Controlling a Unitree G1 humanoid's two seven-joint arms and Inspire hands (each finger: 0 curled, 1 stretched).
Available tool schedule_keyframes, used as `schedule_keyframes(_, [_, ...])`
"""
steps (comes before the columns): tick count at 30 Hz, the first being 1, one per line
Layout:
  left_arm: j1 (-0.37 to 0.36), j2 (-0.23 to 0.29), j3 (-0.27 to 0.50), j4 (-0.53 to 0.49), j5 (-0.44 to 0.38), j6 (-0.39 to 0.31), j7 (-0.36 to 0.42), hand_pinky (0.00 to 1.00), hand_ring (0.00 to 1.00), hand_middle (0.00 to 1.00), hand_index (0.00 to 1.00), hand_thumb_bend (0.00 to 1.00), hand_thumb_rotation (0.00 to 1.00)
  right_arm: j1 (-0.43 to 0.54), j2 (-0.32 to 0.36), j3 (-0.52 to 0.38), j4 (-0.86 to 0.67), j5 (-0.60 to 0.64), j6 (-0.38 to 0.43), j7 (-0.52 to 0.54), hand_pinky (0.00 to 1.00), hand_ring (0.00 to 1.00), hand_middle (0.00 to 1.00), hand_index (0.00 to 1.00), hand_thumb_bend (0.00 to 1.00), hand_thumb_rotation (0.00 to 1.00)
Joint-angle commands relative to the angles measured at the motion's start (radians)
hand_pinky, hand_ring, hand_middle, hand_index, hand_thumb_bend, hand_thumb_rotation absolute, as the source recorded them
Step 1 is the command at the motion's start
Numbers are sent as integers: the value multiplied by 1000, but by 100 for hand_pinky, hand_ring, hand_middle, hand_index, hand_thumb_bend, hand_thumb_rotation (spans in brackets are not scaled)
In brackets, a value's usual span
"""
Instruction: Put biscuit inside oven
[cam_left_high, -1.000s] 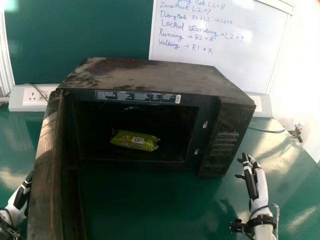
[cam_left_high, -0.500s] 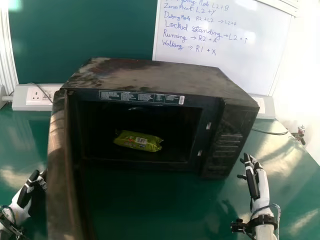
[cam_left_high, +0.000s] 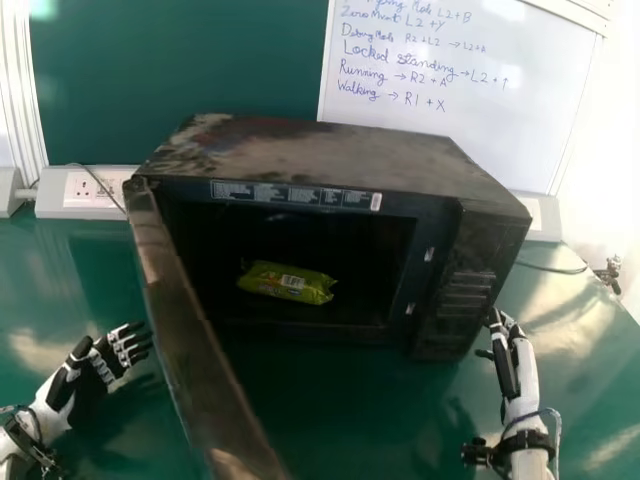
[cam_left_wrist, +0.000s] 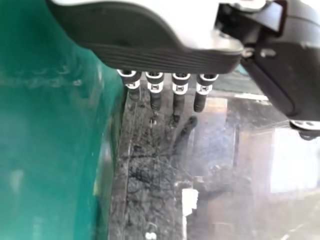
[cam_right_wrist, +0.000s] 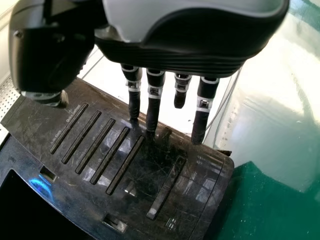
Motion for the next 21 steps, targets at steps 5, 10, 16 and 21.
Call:
schedule_keyframes(5, [-43,-68,-19,90,-39,0,-81,2,28,45,50,0,65,8,3,7,-22,-9,14,1,66,77,83,91,72,100])
schedule_keyframes(10, [-53,-71,-19,95,-29,-7,-80,4,28,44,49,0,66,-79,0,33,157,-33,-45,-24,65,76,83,91,74,100])
schedule_keyframes(16, [-72,-76,-35,99,-14,-6,-91,4,28,45,49,0,66,-68,-6,32,158,-23,-75,-28,59,75,84,93,92,100])
schedule_keyframes(21, [-94,-84,-54,102,-8,20,-101,5,29,45,50,0,65,-24,-1,19,55,-12,-27,-11,64,77,84,92,80,100])
